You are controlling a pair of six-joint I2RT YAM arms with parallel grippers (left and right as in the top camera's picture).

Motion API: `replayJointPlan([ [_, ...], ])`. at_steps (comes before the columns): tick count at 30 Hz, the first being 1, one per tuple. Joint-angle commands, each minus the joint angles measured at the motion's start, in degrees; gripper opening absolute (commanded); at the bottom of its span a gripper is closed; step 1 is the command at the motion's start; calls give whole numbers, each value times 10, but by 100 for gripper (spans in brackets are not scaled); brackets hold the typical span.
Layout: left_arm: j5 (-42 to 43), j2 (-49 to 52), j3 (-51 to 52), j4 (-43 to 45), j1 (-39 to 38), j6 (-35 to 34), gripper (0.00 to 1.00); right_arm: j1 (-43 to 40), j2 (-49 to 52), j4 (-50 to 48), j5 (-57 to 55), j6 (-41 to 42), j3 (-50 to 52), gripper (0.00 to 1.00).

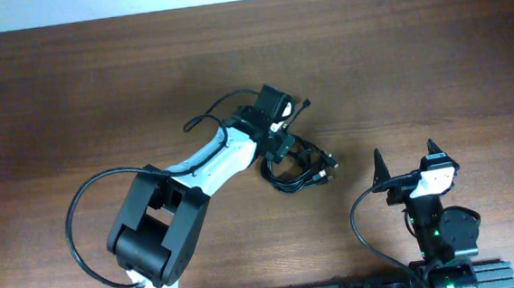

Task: Untangle cables
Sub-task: 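Lower the left gripper and grasp a black cable in the bundle, then lift the cable bundle upward with the left gripper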

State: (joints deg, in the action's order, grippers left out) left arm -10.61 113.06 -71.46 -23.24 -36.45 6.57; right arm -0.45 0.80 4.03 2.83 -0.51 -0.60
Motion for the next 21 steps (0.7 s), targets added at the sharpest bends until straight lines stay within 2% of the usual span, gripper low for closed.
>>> replayJointPlan([
  [1,-8,7,-1,17,2,-10,99,-4,-6,3,-3,-4,3,99],
  [2,-8,7,-1,20,2,-10,97,-4,-6,3,-3,-4,3,99],
  [3,-8,7,-1,23,2,-10,84,-4,-6,3,-3,-4,3,99],
  [5,-8,7,-1,29,2,-10,47,-4,-6,3,-3,-4,3,99],
  [6,-8,7,-1,31,1,-10,20,-4,-6,3,-3,-3,3,99],
  [7,-8,7,-1,32,1,-10,3,-4,-6,3,-3,-4,3,99],
  [8,-8,7,-1,32,2,-10,0,-4,-6,3,-3,-4,3,99],
  [19,-4,4,-33,32,1,-10,0,-4,-6,3,-3,-3,3,99],
  [21,38,-3,-57,31,2,-9,0,-4,-6,3,-3,-3,3,99],
])
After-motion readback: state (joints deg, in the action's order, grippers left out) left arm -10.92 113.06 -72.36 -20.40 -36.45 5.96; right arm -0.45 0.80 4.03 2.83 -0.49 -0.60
